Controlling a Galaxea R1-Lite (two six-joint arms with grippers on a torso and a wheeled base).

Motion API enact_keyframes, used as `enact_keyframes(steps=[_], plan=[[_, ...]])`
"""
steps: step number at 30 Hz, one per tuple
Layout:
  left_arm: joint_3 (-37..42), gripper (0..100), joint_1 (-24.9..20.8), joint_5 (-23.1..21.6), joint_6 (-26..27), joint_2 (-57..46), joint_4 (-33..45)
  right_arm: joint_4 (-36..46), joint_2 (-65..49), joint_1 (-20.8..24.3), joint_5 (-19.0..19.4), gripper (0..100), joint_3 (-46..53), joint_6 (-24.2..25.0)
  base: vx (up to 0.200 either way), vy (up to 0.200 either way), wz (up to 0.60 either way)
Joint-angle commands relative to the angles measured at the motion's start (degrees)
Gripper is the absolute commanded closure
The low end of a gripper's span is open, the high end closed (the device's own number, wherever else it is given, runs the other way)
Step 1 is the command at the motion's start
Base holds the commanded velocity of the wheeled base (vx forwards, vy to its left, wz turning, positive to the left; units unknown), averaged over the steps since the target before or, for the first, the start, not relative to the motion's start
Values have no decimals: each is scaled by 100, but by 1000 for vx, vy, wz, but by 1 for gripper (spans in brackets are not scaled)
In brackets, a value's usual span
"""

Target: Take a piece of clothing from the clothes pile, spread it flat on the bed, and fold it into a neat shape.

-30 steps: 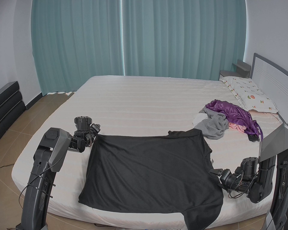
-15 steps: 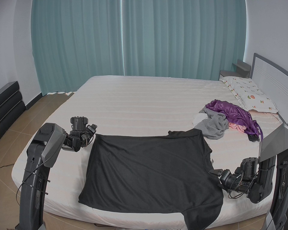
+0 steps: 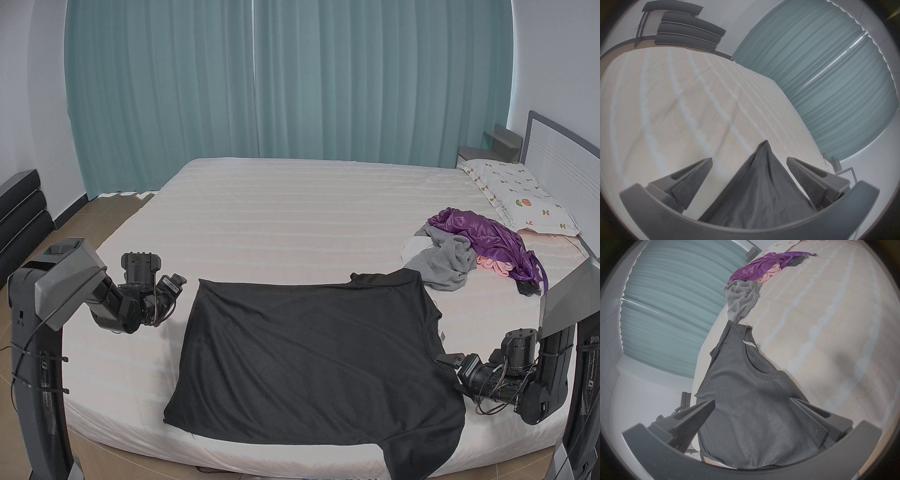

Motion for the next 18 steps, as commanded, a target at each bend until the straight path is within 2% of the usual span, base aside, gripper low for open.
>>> enact_keyframes(steps=[1, 2, 6, 8, 12, 18], plan=[[1803, 0, -240, -82, -25, -1309, -744, -3, -4, -2, 1, 0, 9, 2, 0, 0, 0], [2260, 0, -310, -82, -25, -1503, -972, -3, -4, -2, 1, 0, 18, 2, 0, 0, 0], [2892, 0, -398, -82, -33, -1740, -1254, -3, -4, 7, 1, 0, 26, 2, 0, 0, 0], [3464, 0, -451, -73, -51, -1854, -1491, -12, -12, 7, 1, 0, 26, 2, 0, 0, 0], [3842, 0, -459, -64, -227, -1863, -1948, -3, -12, 24, 1, 0, 35, 20, 0, 0, 0], [4079, 0, -486, -91, -262, -1784, -2203, -152, 23, 33, 1, 0, 123, 20, -200, 0, 0]])
